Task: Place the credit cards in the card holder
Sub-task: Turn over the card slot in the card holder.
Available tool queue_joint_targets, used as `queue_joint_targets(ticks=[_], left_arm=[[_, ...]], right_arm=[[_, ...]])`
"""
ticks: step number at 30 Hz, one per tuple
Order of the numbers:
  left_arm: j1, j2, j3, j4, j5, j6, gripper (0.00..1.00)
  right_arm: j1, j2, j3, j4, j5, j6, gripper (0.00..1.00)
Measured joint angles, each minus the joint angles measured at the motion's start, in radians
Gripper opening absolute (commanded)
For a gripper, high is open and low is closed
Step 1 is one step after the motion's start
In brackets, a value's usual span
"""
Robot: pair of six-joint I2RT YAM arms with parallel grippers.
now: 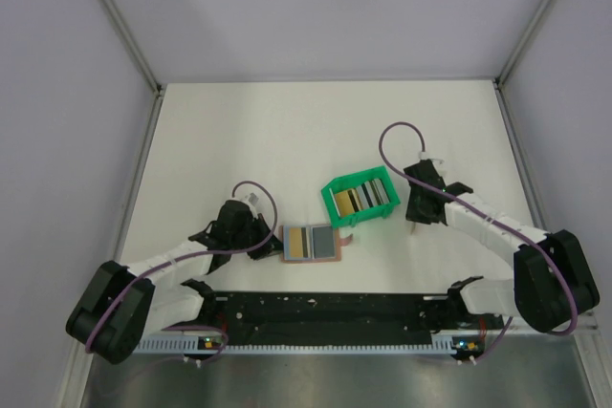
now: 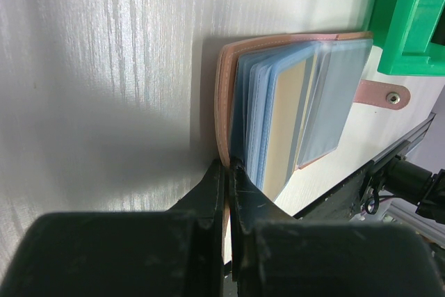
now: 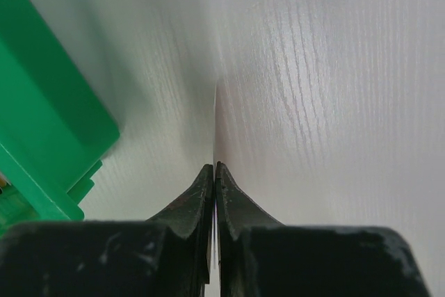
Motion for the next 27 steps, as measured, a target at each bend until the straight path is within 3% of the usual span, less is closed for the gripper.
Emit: queue_joint_targets(ticks=[4, 8, 12, 15, 20, 27], left_arm=[[0.0, 0.0, 0.0, 0.0, 0.0, 0.0, 0.0], [0.0, 0.0, 0.0, 0.0, 0.0, 0.0, 0.0], [0.0, 0.0, 0.002, -0.002, 0.001, 0.0, 0.0], [0.0, -0.001, 0.005, -0.008, 0.0, 0.0, 0.0], [0.0, -0.001, 0.009, -0.018, -0.001, 0.001, 0.0], [0.0, -0.014, 0.01, -0.038, -0.002, 0.002, 0.0]], right_arm=[[0.0, -0.015, 0.0, -0.012, 0.008, -0.001, 0.0], [0.0, -0.162, 0.003, -0.049, -0.027, -0.011, 0.0], [0.0, -0.407, 0.018, -0.041, -0.143, -0.03, 0.0], [0.0, -0.503, 0.029, 0.004, -0.32, -0.046, 0.0], [0.017, -0.499, -0.016, 0.166, -0.649, -0.022, 0.0], [0.163, -0.385, -0.057, 0.268, -0.719, 0.026, 0.0]])
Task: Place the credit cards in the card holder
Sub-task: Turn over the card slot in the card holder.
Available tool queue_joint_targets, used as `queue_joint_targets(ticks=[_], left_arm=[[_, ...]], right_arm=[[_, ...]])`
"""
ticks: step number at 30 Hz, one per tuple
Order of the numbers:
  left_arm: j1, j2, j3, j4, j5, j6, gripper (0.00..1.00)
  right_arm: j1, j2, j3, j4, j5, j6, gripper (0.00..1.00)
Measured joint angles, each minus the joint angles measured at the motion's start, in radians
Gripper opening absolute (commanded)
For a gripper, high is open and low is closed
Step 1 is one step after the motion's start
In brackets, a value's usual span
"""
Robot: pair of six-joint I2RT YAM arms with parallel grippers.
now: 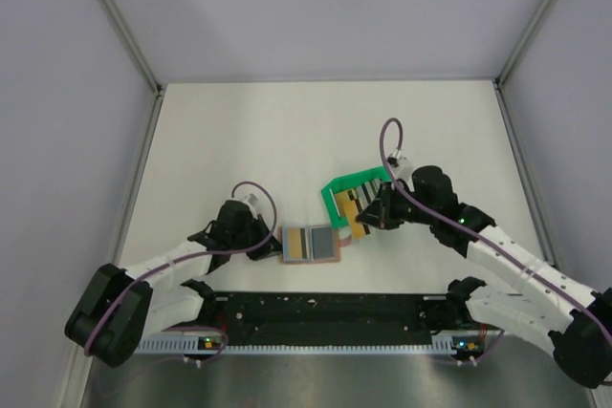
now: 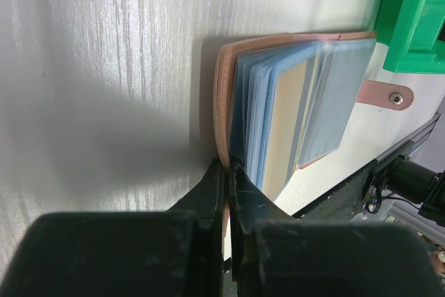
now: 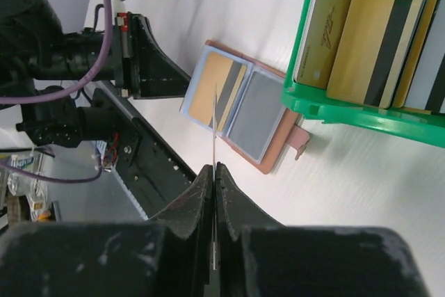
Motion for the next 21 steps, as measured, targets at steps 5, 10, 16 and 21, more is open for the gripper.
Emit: queue_joint_targets(ticks=[5, 10, 16, 21], left_arm=[[0.0, -0.016, 0.0, -0.02, 0.0, 0.007, 0.0], [0.0, -0.042, 0.0, -0.048, -0.001, 0.015, 0.0], [0.0, -0.077, 0.0, -0.075, -0.001, 0.014, 0.0], [0.0, -0.087, 0.0, -0.085, -0.003, 0.014, 0.0]], right_arm=[[0.169, 0.146, 0.032, -0.003, 0.208, 0.085, 0.0], [0.392, 0.351, 0.148, -0.028, 0.464, 0.208, 0.0], [0.586, 0.582, 0.327, -0.025, 0.735, 0.33, 0.0], [0.642, 0.682, 0.406, -0.017, 0.851, 0.397, 0.0]])
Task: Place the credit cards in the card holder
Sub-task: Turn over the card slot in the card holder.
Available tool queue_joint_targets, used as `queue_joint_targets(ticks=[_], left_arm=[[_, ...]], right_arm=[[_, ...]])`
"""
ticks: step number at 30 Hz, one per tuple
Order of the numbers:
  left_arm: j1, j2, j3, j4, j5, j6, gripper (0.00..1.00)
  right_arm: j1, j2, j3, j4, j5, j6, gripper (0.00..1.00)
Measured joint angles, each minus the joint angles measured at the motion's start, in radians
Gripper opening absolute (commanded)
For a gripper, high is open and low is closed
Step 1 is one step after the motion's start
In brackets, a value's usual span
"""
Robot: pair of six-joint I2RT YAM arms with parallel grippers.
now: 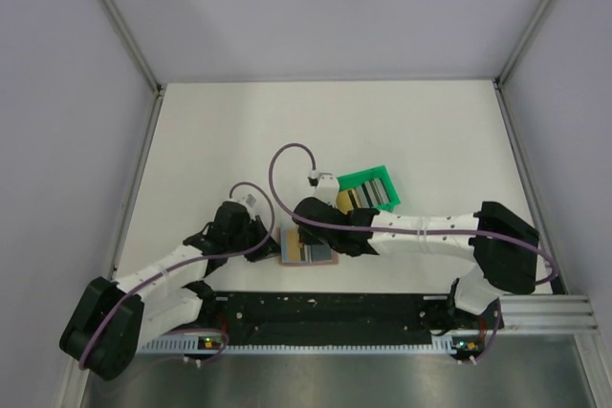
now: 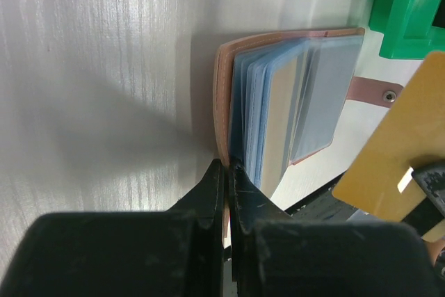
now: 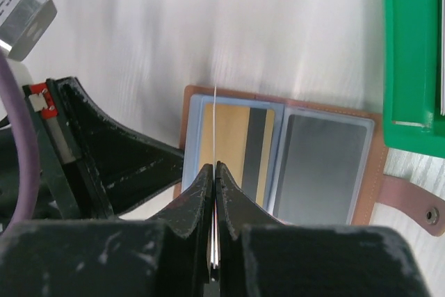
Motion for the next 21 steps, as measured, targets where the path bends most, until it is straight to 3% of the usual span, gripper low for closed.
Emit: queue_joint_targets(ticks=[21], left_arm=[[0.0, -0.005, -0.005, 0.011, 0.006, -0.009, 0.0]], right_arm=[[0.037, 0.13, 0.054, 0.09, 0.068, -0.001, 0.0]])
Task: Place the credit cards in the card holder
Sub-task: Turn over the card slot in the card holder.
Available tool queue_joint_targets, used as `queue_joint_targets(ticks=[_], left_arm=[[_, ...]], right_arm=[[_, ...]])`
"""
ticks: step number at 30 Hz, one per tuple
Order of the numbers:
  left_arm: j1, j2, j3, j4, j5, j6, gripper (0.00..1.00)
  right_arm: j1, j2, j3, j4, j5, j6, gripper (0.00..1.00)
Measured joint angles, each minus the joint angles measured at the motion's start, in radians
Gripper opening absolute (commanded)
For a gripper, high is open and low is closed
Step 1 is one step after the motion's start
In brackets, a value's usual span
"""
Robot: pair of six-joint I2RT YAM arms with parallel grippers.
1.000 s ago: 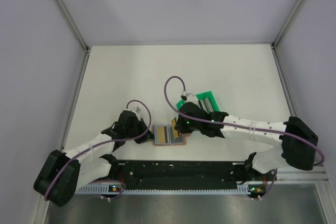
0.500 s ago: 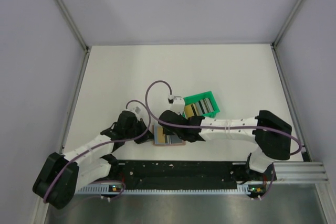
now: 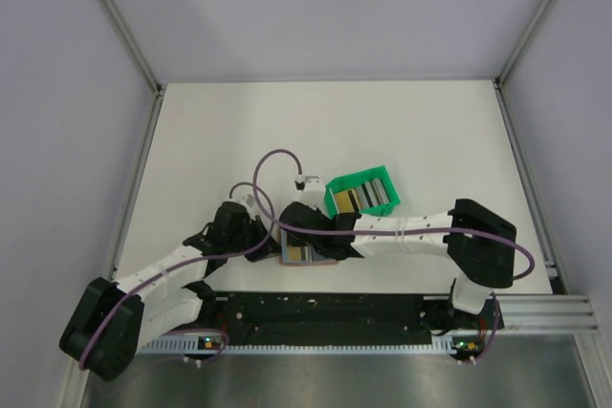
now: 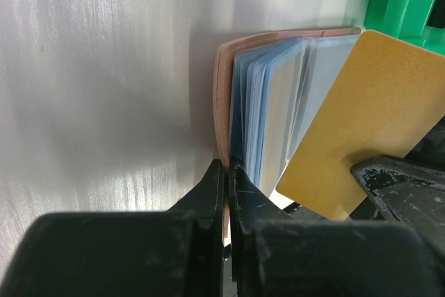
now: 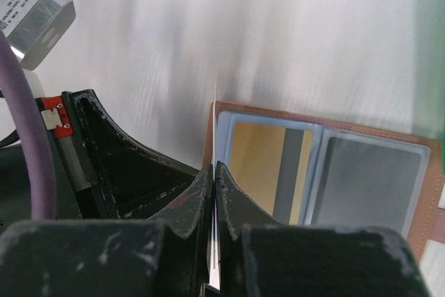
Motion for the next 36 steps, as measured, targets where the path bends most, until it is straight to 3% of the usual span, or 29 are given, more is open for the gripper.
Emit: queue_joint_targets(ticks=[36], left_arm=[[0.0, 0.002, -0.002, 0.013, 0.003, -0.009, 0.0]], right_arm=[[0.006, 0.058, 0.066, -0.083, 0.013, -0.038, 0.0]])
